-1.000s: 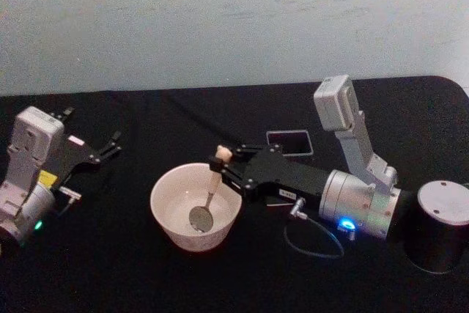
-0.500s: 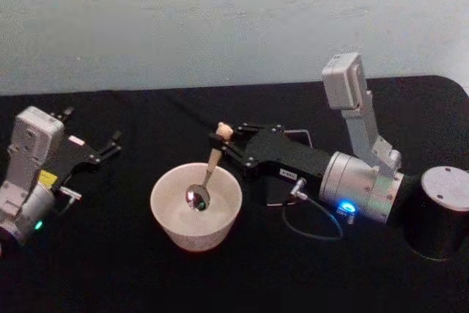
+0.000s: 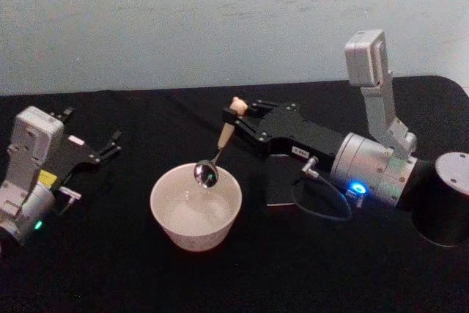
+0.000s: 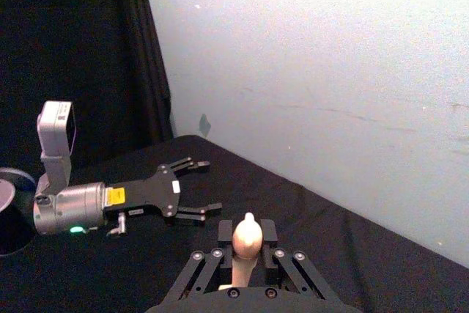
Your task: Pick up the stirring spoon with one hand, stir inside the cup, then place it back in its original position.
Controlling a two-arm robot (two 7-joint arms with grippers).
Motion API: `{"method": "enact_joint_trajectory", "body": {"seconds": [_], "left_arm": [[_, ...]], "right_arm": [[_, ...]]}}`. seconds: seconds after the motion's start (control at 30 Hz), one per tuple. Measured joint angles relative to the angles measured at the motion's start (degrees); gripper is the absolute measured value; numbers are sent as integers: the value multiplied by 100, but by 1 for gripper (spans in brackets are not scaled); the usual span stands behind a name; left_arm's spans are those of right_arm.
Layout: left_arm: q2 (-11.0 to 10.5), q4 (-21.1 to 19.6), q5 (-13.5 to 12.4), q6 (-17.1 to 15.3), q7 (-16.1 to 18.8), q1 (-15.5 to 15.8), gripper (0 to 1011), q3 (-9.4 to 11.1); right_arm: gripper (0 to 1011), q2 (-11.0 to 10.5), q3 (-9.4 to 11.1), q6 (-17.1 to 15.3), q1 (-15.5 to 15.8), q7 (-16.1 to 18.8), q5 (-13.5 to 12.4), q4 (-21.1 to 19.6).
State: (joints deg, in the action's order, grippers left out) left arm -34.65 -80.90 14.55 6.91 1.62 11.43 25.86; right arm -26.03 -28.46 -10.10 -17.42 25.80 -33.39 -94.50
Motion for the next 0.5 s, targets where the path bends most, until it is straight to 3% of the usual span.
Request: {"method": "enact_joint_trajectory", "body": {"seconds": [0.5], "left_arm": [[0,0,0,0,0,0,1001,0]], "right_arm": [[214,-164,209,13,49,-102,-290,-103]]}}
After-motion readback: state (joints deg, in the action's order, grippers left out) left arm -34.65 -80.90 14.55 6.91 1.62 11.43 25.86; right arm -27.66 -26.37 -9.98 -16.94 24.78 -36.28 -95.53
